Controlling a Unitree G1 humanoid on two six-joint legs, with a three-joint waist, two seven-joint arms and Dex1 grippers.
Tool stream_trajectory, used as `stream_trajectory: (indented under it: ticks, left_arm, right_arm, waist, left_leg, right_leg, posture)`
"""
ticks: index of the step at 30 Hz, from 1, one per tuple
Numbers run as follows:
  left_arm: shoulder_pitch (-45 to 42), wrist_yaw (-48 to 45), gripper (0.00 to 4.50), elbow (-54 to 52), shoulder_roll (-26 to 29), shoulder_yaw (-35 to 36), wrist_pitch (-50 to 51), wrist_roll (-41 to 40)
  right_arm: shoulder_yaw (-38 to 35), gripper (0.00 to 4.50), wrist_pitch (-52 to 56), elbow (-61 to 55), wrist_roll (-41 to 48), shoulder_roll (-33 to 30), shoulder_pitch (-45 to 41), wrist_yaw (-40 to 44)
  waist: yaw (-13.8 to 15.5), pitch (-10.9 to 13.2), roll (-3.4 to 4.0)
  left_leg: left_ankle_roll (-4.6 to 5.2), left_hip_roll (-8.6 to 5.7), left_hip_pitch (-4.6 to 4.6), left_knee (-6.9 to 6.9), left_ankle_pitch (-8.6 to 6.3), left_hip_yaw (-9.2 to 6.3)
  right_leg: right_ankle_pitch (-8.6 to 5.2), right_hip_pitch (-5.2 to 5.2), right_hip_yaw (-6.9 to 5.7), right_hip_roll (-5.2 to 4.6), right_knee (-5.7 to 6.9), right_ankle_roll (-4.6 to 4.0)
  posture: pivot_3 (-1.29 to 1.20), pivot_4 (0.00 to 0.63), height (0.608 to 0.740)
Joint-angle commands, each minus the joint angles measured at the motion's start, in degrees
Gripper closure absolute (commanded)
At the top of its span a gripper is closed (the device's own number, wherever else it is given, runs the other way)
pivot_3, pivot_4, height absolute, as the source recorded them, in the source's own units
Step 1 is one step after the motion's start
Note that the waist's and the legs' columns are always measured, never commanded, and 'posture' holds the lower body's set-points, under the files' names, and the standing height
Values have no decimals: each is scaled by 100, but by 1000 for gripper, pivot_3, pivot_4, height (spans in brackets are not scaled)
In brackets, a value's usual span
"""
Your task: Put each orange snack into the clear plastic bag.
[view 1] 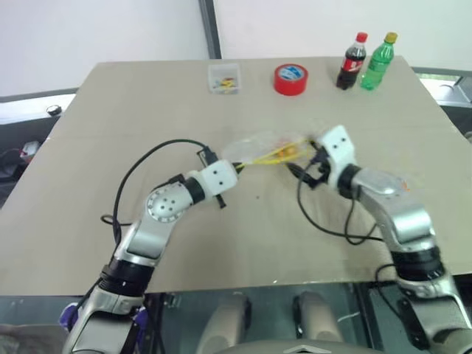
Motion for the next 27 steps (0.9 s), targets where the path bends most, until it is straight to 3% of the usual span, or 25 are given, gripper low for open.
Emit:
stream_trajectory:
  ticks: [1,5,9,14,18,27]
  left_arm:
    - [-171,61,4500,15,-11,96,-56,-10]
    - [-255,48,4500,102,-57,32,-92,4]
    - [-348,33,4500,207,-103,-17,-132,35]
    - [-456,-25,4500,375,-136,-65,-208,42]
    - [-500,-41,4500,450,-151,-102,-217,50]
    - [-457,-30,4500,449,-149,-116,-155,89]
  right_arm:
    - [-554,32,328,-703,50,-150,263,-296]
    - [-1135,32,908,-926,-664,523,405,-1962]
    - [-1412,32,2441,-1420,-1257,1480,244,-3222]
    - [-2933,32,4056,-1715,-1409,3102,-1043,-4037]
    - [-3546,32,4537,-1718,-1629,3564,-1721,-4384]
    - [-3608,32,4828,-1645,-1775,3782,-1856,-4621]
  waist:
    - [-10,0,0]
    - [-56,0,0]
    - [-38,-1,1]
    - [-48,-2,8]
    - [2,-5,12]
    - [-83,-11,27]
  left_leg:
    - [4,1,0,0,-3,-1]
    - [3,7,8,-3,-2,6]
    - [-4,7,5,-3,2,5]
    - [-4,5,5,-2,2,8]
    - [-4,1,2,-3,2,0]
    - [-4,5,2,-10,2,15]
  right_leg:
    - [0,0,0,0,1,0]
    - [0,-1,5,6,8,0]
    - [0,-3,8,5,8,0]
    - [1,-7,13,4,13,-1]
    - [0,-7,4,2,8,-1]
    - [0,-19,18,2,15,-1]
  posture:
    - [0,150,740]
    - [0,150,740]
    - [0,150,740]
    - [0,150,740]
    - [0,150,740]
    - [0,150,740]
